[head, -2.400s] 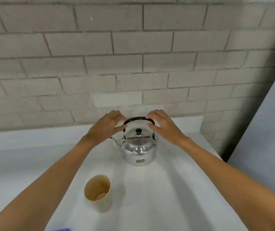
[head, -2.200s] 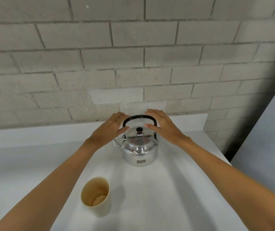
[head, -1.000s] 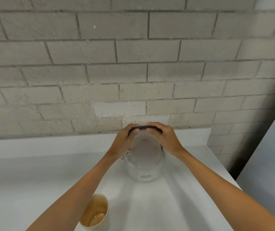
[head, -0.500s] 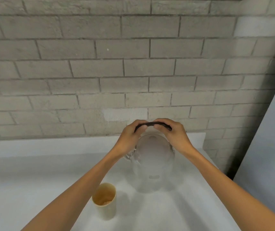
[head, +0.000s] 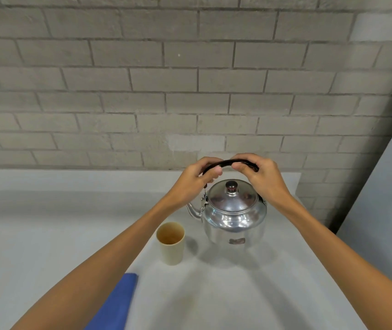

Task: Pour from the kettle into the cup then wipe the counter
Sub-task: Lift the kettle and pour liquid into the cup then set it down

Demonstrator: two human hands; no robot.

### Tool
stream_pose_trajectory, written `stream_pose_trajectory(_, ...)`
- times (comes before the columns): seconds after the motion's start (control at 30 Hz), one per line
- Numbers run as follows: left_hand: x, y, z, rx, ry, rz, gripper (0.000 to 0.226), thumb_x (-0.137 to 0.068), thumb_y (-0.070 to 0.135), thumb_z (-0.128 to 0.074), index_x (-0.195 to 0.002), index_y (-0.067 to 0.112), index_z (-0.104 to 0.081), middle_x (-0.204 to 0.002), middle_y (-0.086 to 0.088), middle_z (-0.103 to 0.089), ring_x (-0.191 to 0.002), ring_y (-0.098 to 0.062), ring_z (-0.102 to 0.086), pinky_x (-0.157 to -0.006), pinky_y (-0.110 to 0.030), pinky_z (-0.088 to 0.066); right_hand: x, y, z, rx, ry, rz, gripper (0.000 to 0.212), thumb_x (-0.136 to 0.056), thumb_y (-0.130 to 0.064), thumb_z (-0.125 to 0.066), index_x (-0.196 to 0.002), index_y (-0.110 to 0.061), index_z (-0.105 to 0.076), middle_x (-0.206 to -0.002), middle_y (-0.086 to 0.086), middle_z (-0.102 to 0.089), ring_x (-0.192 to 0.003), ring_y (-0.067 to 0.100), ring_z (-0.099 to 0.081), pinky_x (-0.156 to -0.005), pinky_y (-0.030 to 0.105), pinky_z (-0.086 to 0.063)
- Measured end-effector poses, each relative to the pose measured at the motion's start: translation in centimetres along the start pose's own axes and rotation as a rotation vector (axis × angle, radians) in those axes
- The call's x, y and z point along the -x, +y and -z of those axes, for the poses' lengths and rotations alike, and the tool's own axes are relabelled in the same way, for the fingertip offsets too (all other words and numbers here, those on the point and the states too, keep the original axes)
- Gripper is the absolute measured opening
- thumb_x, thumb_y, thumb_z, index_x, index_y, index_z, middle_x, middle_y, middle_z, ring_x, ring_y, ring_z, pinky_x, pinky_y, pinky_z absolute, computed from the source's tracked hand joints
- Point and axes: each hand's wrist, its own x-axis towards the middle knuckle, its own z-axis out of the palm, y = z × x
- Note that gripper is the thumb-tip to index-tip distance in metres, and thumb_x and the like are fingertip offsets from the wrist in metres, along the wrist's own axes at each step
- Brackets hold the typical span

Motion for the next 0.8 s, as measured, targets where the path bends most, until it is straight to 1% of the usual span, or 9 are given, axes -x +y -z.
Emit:
stream_pose_trajectory(0.1, 1.7, -1.5, 1.8, -0.065, -0.022, 0.065, 0.062, -0.078, 0.045, -0.067, -0.133, 0.025, -0.046, -0.119, 0.007, -0.061, -0.112, -0.004, -0.055, -0.084, -0.017, -0.050, 0.8, -0.3, -0.6, 0.038, -0.040, 0.004, 0.016, -0.086, -0.022, -0.066, -0.091, -0.037, -0.067, -0.089, -0.023, -0.068, -0.087, -0.006, -0.062, -0.077, 0.004, -0.043)
stream_pose_trajectory(0.17, 3.4, -3.4, 3.2, -0.128, -0.042, 0.125, 0.086, -0.065, 0.056, -0.072, -0.138, 0.029, -0.037, -0.132, 0.010, -0.052, -0.121, -0.002, -0.047, -0.097, -0.019, -0.040, 1.3, -0.3, -1.1, 0.049, -0.060, -0.002, 0.014, -0.085, -0.021, -0.067, -0.093, -0.032, -0.069, -0.089, -0.023, -0.067, -0.086, -0.009, -0.061, -0.077, 0.003, -0.043)
stream_pose_trajectory(0.23, 5.3, -5.8, 4.3, -0.179, -0.071, 0.204, 0.102, -0.056, 0.060, -0.077, -0.142, 0.032, -0.029, -0.144, 0.009, -0.040, -0.130, -0.005, -0.037, -0.104, -0.024, -0.030, 1.6, -0.3, -1.6, 0.063, -0.075, -0.014, 0.013, -0.085, -0.021, -0.068, -0.097, -0.026, -0.071, -0.089, -0.022, -0.067, -0.086, -0.010, -0.061, -0.077, 0.002, -0.043)
stream_pose_trajectory(0.37, 8.6, -10.1, 5.5, -0.225, -0.116, 0.351, 0.114, -0.050, 0.060, -0.081, -0.143, 0.040, -0.018, -0.152, 0.010, -0.022, -0.139, -0.008, -0.022, -0.108, -0.029, -0.024, 1.8, -0.3, -2.4, 0.130, -0.134, -0.014, 0.015, -0.085, -0.021, -0.067, -0.099, -0.021, -0.072, -0.091, -0.014, -0.069, -0.088, -0.002, -0.062, -0.078, 0.004, -0.044)
stream_pose_trajectory(0.47, 10.2, -12.2, 5.4, -0.219, -0.132, 0.432, 0.123, -0.045, 0.062, -0.083, -0.143, 0.043, -0.013, -0.155, 0.009, -0.016, -0.141, -0.011, -0.017, -0.111, -0.034, -0.022, 1.7, -0.4, -2.7, 0.180, -0.159, -0.008, 0.015, -0.085, -0.020, -0.067, -0.099, -0.020, -0.072, -0.089, -0.019, -0.067, -0.087, 0.002, -0.062, -0.076, 0.003, -0.042)
stream_pose_trajectory(0.57, 11.4, -13.5, 4.8, -0.198, -0.142, 0.469, 0.130, -0.043, 0.058, -0.086, -0.146, 0.035, -0.012, -0.155, 0.006, -0.018, -0.139, -0.014, -0.024, -0.109, -0.032, -0.026, 1.6, -0.3, -2.9, 0.230, -0.189, 0.003, 0.015, -0.085, -0.021, -0.067, -0.100, -0.021, -0.072, -0.089, -0.014, -0.067, -0.087, 0.007, -0.062, -0.075, 0.005, -0.042)
stream_pose_trajectory(0.63, 11.9, -14.1, 4.4, -0.157, -0.125, 0.477, 0.130, -0.043, 0.054, -0.087, -0.147, 0.031, -0.014, -0.151, 0.007, -0.026, -0.135, -0.014, -0.032, -0.105, -0.029, -0.030, 1.4, -0.4, -3.0, 0.252, -0.209, 0.008, 0.016, -0.085, -0.022, -0.068, -0.100, -0.021, -0.073, -0.091, -0.009, -0.069, -0.088, 0.011, -0.063, -0.075, 0.009, -0.043)
stream_pose_trajectory(0.73, 12.5, -14.8, 4.1, -0.111, -0.113, 0.484, 0.120, -0.046, 0.050, -0.088, -0.143, 0.037, -0.020, -0.131, 0.014, -0.049, -0.121, -0.011, -0.047, -0.097, -0.027, -0.038, 1.1, -0.7, -3.0, 0.273, -0.235, 0.017, 0.018, -0.085, -0.023, -0.068, -0.102, -0.019, -0.073, -0.095, -0.005, -0.071, -0.090, 0.013, -0.064, -0.078, 0.013, -0.045)
stream_pose_trajectory(0.8, 12.6, -15.1, 4.1, -0.082, -0.092, 0.473, 0.107, -0.049, 0.045, -0.089, -0.137, 0.040, -0.028, -0.120, 0.016, -0.056, -0.115, -0.010, -0.053, -0.093, -0.027, -0.044, 1.0, -0.9, -3.0, 0.289, -0.249, 0.018, 0.017, -0.085, -0.023, -0.068, -0.101, -0.018, -0.073, -0.095, -0.003, -0.072, -0.087, 0.012, -0.064, -0.076, 0.014, -0.045)
